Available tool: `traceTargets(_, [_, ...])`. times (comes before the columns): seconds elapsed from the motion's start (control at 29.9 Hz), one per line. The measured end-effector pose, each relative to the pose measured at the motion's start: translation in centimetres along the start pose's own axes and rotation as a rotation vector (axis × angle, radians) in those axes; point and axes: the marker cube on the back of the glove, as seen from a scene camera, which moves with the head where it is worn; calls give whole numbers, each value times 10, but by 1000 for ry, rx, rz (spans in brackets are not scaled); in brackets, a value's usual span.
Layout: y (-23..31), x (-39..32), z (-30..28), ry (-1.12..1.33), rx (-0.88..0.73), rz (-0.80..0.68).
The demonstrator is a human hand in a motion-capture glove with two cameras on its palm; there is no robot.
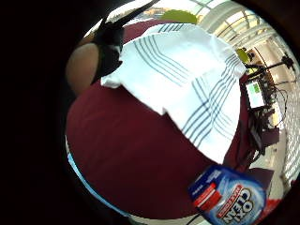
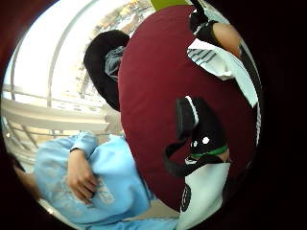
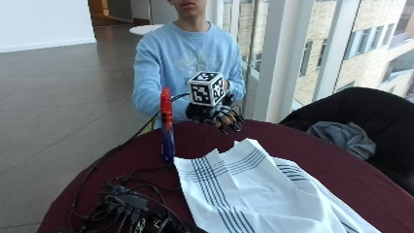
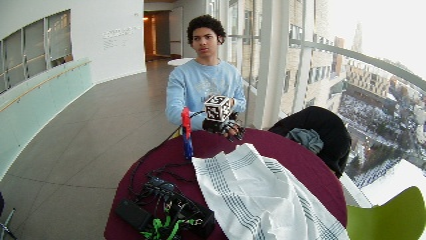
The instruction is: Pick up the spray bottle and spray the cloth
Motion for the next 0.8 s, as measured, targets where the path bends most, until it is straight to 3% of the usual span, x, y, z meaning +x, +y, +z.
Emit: traceTargets(0.8, [141,-2,-28,-12,90,132])
